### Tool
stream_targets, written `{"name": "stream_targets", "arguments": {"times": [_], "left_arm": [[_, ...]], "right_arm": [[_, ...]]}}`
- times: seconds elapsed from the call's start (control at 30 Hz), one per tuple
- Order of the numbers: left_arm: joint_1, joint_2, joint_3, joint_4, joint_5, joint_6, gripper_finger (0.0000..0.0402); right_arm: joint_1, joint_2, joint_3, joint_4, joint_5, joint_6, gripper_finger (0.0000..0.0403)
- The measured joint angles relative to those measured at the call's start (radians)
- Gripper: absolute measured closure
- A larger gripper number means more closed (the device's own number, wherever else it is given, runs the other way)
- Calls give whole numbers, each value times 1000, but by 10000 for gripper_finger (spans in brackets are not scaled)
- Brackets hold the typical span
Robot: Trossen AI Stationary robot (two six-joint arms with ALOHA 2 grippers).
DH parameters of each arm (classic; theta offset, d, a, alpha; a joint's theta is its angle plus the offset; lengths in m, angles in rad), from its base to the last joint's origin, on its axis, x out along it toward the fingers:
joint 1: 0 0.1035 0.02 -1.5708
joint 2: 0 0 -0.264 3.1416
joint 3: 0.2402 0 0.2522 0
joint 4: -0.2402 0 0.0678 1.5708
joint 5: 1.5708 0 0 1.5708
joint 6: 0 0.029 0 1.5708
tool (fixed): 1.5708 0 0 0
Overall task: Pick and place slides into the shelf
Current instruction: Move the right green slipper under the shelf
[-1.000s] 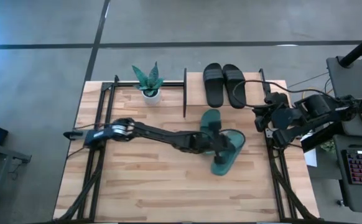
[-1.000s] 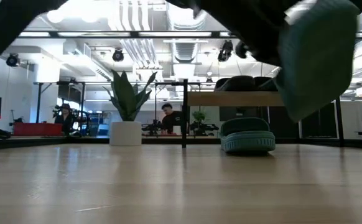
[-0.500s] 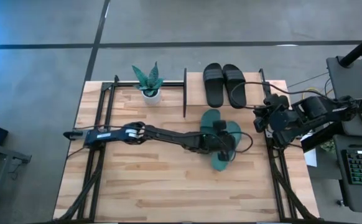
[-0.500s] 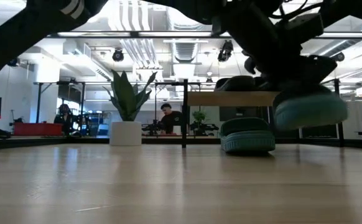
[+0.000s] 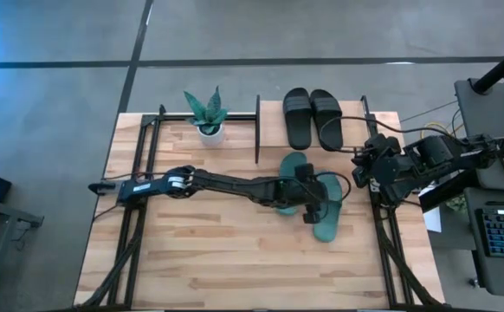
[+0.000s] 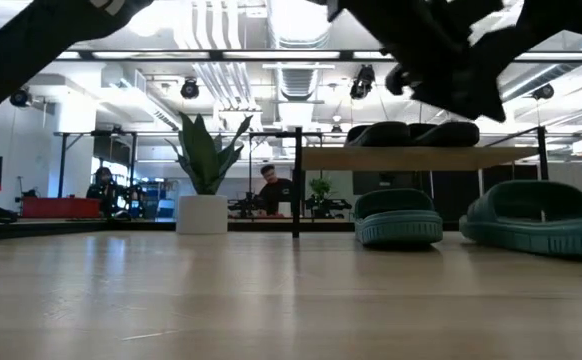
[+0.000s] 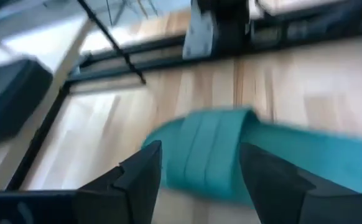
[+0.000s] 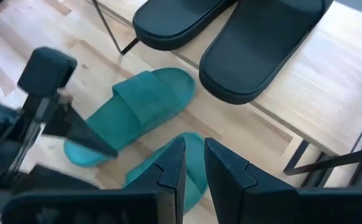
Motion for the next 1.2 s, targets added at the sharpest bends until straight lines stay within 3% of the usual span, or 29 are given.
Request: {"name": "stream_targets", "arguments": {"times": [0.2,0.43,0.6,0.8,0.97,1.1,1.2], "left_arm": [[0,-68,-5,-321,-9,-11,201],[-3,-210,-17,-613,-16,-231,203],[-24,-350,-91,-680,-54,-397,203],[-93,-550,-340,-701,-218,-553,203],[-145,-739,-619,-646,-299,-679,204],[-174,-868,-836,-534,-293,-711,204],[-192,-963,-970,-442,-295,-710,204]], "right_arm": [[2,5,-3,1,-162,-3,351],[103,12,-96,23,-406,14,352],[246,13,-228,245,-455,150,371],[440,62,-368,614,-347,361,391],[564,190,-376,636,-254,687,394],[607,320,-362,650,-274,952,394],[609,419,-333,683,-311,1047,394]]}}
